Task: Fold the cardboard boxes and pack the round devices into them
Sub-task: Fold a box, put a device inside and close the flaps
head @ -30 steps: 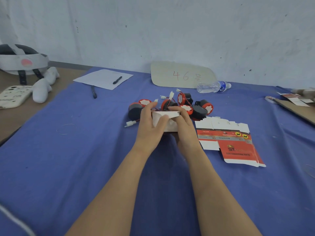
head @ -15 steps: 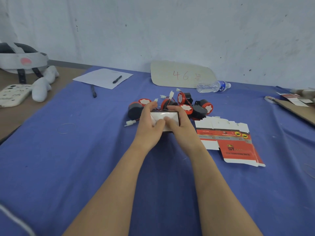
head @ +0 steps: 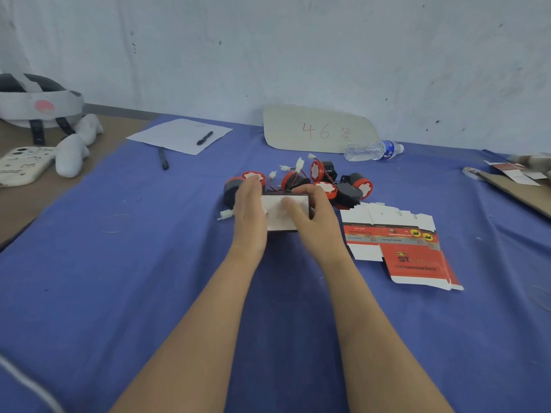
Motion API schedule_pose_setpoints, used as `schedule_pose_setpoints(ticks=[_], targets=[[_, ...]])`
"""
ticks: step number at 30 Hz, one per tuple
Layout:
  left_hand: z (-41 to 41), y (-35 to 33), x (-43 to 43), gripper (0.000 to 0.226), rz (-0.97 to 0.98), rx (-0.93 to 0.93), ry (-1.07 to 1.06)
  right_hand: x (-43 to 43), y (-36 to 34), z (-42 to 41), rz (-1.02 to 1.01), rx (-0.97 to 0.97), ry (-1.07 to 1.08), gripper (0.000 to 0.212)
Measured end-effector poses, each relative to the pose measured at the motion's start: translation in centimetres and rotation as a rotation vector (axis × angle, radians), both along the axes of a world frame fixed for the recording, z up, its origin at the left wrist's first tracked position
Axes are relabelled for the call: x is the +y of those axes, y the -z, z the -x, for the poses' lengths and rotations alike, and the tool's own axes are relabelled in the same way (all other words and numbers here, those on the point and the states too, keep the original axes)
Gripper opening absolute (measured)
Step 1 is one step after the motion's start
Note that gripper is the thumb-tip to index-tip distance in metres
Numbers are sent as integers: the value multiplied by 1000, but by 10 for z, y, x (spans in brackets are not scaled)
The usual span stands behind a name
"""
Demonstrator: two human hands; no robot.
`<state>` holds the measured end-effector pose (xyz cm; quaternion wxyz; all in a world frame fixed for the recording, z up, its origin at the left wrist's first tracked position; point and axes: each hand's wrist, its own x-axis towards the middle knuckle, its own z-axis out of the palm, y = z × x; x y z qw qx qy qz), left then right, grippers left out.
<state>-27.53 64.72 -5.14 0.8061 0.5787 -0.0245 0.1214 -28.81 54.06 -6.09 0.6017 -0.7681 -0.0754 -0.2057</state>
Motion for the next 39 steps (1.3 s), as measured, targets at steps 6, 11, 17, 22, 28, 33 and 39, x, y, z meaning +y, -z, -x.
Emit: schedule_pose_setpoints(ticks=[6, 11, 17, 22, 28, 33, 39], targets=[[0, 1, -3, 32, -49, 109, 18, 3, 1, 1, 26, 41, -10, 25], [5, -2, -1, 38, -2, 80, 56, 2, 1, 2, 55, 5, 20, 23], [8, -4, 0, 43, -40, -49, -9, 2, 0, 1, 12, 55, -34, 28], [9, -4, -3, 47, -42, -45, 19, 1, 2, 1, 52, 41, 30, 29], [9, -4, -1, 42, -48, -58, -102, 1, 0, 3, 39, 31, 31, 25], [7, -6, 1, 29, -69, 17, -263, 3, -5, 3, -144, -19, 178, 19], [6, 5, -13, 42, 4, 126, 203, 7, -2, -1, -104, 54, 155, 32]])
